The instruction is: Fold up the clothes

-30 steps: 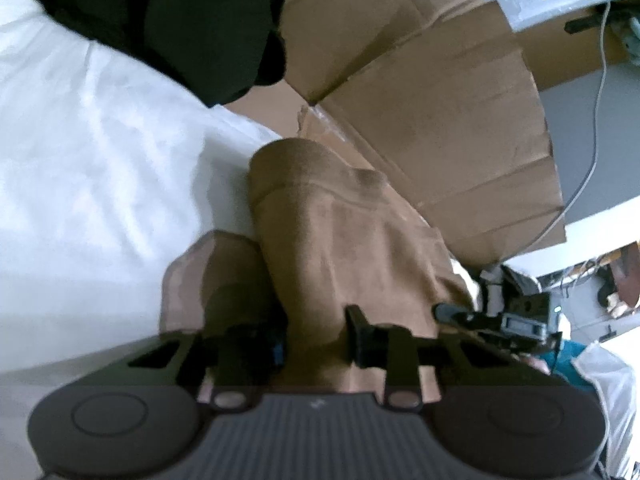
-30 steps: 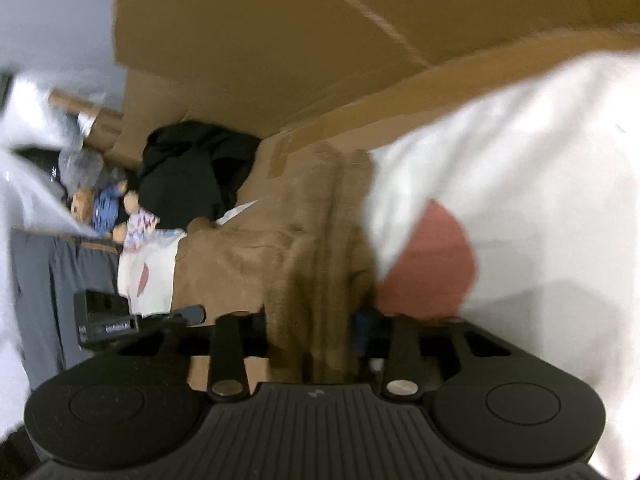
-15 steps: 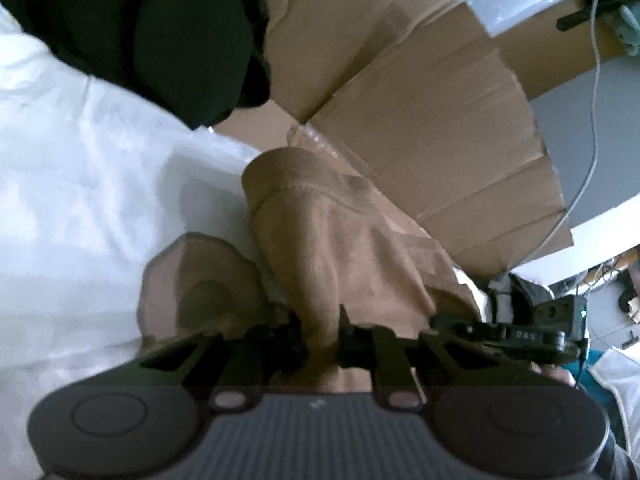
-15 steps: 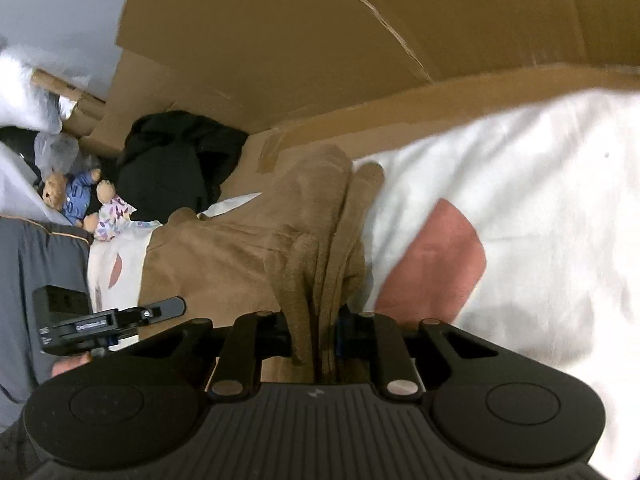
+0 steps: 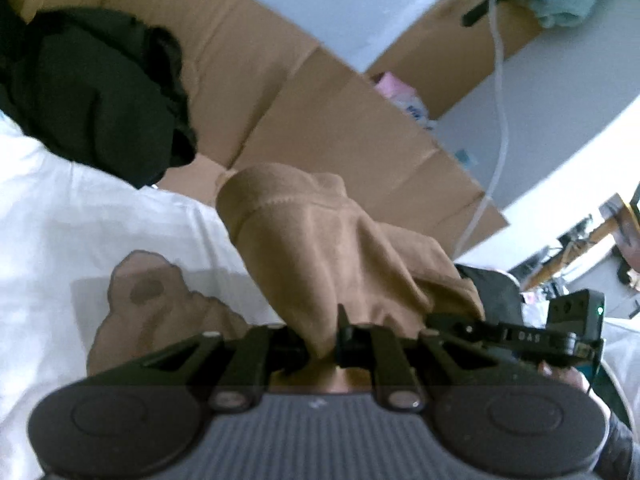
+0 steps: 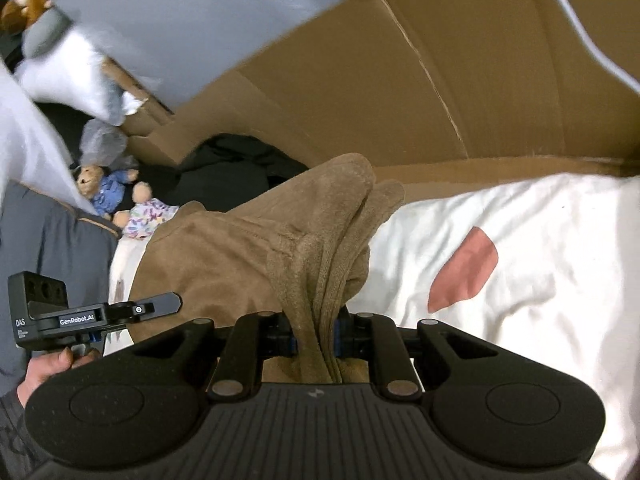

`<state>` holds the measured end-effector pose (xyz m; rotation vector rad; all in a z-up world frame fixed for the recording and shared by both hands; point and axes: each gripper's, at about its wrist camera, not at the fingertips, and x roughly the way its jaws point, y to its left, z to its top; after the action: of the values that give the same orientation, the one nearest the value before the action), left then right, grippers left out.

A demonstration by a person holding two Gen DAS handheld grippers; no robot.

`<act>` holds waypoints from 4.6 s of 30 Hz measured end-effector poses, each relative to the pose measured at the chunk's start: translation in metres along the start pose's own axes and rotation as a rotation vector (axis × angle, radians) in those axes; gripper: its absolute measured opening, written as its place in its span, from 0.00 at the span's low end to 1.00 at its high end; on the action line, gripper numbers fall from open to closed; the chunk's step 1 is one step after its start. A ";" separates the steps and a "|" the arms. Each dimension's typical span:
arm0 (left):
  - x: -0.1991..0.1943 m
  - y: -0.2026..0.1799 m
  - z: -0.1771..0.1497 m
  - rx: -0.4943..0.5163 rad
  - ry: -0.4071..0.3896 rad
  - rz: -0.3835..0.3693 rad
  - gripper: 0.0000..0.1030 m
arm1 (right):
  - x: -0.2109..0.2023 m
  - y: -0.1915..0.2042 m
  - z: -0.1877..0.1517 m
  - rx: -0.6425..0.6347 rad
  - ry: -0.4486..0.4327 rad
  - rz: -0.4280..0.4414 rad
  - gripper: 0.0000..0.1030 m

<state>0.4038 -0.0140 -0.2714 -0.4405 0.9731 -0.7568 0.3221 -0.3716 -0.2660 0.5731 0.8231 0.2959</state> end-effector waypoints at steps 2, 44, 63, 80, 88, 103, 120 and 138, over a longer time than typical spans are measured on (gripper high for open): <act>-0.012 -0.004 -0.008 -0.016 -0.006 0.004 0.12 | -0.013 0.007 -0.003 0.018 -0.009 0.014 0.16; -0.184 -0.293 0.016 0.317 -0.226 0.021 0.12 | -0.331 0.172 0.009 -0.320 -0.367 0.048 0.15; -0.172 -0.359 -0.007 0.391 -0.229 0.080 0.12 | -0.378 0.156 -0.014 -0.334 -0.372 0.009 0.15; -0.135 -0.415 -0.007 0.492 -0.199 -0.023 0.12 | -0.432 0.129 -0.019 -0.320 -0.442 -0.054 0.15; -0.077 -0.431 -0.020 0.547 -0.117 -0.104 0.12 | -0.454 0.087 -0.026 -0.283 -0.445 -0.184 0.15; -0.016 -0.449 -0.036 0.582 -0.059 -0.149 0.12 | -0.464 0.028 -0.025 -0.216 -0.433 -0.278 0.15; 0.054 -0.440 -0.037 0.574 -0.004 -0.255 0.12 | -0.463 -0.034 -0.029 -0.142 -0.483 -0.340 0.15; 0.106 -0.440 -0.036 0.555 0.010 -0.324 0.12 | -0.454 -0.085 -0.018 -0.059 -0.506 -0.405 0.15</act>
<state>0.2450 -0.3871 -0.0679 -0.1051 0.6657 -1.2776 0.0148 -0.6430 -0.0516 0.3882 0.4209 -0.1933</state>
